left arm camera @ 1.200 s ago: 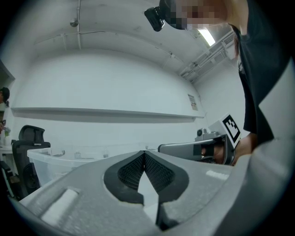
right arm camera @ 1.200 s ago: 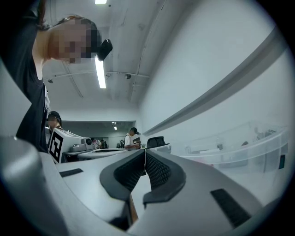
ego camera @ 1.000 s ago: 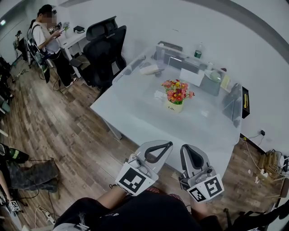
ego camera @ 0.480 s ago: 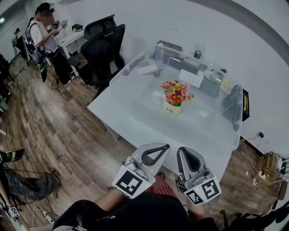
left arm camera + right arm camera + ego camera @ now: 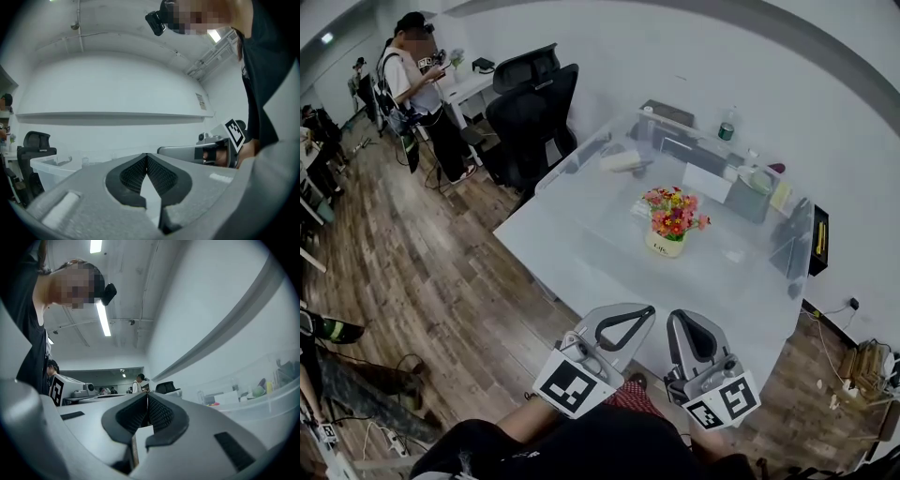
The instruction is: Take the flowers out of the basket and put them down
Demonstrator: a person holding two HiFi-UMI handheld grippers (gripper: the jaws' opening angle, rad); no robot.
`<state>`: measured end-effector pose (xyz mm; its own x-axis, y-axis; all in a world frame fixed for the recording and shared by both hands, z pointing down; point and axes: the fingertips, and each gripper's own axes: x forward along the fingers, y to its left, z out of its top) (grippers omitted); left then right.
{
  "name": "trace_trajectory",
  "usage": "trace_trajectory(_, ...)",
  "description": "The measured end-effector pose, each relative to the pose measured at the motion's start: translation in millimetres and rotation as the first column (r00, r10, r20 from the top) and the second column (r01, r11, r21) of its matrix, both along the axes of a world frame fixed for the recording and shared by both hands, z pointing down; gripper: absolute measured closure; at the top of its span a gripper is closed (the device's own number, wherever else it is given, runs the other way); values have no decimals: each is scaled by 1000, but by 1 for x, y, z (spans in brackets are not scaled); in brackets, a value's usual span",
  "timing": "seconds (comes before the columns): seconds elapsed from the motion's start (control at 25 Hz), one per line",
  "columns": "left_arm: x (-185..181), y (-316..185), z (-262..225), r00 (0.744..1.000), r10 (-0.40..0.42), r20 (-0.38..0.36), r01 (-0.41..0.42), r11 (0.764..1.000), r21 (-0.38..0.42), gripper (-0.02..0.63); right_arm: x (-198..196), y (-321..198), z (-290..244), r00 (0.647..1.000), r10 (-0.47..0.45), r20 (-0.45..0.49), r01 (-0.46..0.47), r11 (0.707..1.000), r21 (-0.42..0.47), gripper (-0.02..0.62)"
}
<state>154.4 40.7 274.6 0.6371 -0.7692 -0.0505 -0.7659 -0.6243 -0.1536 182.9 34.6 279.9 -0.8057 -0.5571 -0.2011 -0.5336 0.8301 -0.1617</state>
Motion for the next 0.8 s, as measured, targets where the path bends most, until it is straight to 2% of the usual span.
trace_trajectory(0.52, 15, -18, -12, 1000, 20, 14, -20, 1000, 20, 616, 5, -13, -18, 998, -39, 40, 38, 999, 26, 583)
trace_trajectory(0.8, 17, -25, -24, 1000, 25, 10, -26, 999, 44, 615, -2, -17, -35, 996, -81, 41, 78, 995, 68, 583)
